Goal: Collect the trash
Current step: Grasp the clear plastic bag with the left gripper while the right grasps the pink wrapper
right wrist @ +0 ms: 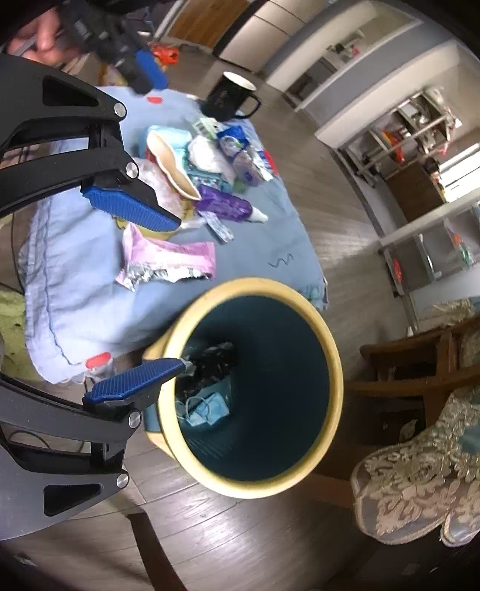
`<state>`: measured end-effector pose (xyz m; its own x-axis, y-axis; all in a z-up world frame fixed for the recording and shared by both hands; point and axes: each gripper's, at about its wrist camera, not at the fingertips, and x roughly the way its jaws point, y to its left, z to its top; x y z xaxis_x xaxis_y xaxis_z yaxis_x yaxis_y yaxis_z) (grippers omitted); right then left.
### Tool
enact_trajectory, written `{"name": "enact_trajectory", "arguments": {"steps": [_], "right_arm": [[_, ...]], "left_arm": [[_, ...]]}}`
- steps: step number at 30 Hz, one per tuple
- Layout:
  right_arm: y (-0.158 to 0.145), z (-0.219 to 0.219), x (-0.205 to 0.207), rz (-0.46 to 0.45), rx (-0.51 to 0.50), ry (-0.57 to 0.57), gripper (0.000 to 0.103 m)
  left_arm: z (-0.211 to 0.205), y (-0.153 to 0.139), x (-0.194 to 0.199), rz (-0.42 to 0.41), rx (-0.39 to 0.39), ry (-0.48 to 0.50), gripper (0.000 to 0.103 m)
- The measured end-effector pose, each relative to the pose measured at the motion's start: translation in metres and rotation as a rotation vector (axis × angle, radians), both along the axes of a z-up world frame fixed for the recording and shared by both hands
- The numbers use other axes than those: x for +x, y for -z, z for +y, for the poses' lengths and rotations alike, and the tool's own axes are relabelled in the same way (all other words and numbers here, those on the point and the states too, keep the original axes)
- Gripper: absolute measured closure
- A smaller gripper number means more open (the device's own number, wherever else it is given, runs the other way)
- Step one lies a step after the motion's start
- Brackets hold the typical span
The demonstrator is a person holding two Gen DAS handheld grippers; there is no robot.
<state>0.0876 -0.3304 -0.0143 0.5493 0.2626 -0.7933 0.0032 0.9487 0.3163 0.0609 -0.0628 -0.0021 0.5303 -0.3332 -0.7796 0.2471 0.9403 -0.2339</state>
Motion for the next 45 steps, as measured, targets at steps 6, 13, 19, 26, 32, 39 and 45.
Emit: {"name": "enact_trajectory", "arguments": {"steps": [6, 13, 19, 26, 32, 39, 45], "right_arm": [[0.005, 0.011, -0.002, 0.011, -0.013, -0.041, 0.031], [0.012, 0.019, 0.000, 0.027, -0.016, -0.065, 0.031], [0.021, 0.026, 0.005, 0.055, -0.025, -0.090, 0.031], [0.037, 0.040, 0.011, 0.090, -0.045, -0.137, 0.031], [0.045, 0.047, 0.013, 0.112, -0.051, -0.161, 0.031], [0.059, 0.052, 0.024, 0.141, -0.040, -0.163, 0.034], [0.080, 0.053, 0.037, 0.203, -0.033, -0.136, 0.061]], "left_arm": [[-0.016, 0.033, -0.009, 0.046, 0.008, 0.051, 0.040], [-0.029, 0.052, 0.009, 0.048, 0.030, 0.047, 0.046], [-0.033, 0.071, 0.016, 0.092, 0.040, 0.063, 0.081], [-0.022, 0.067, 0.010, 0.093, 0.019, 0.077, 0.101], [-0.012, 0.048, 0.002, 0.062, 0.007, 0.084, 0.102], [0.001, 0.020, -0.003, 0.024, -0.019, 0.068, 0.102], [0.005, 0.003, -0.003, -0.008, -0.018, 0.053, 0.102]]}}
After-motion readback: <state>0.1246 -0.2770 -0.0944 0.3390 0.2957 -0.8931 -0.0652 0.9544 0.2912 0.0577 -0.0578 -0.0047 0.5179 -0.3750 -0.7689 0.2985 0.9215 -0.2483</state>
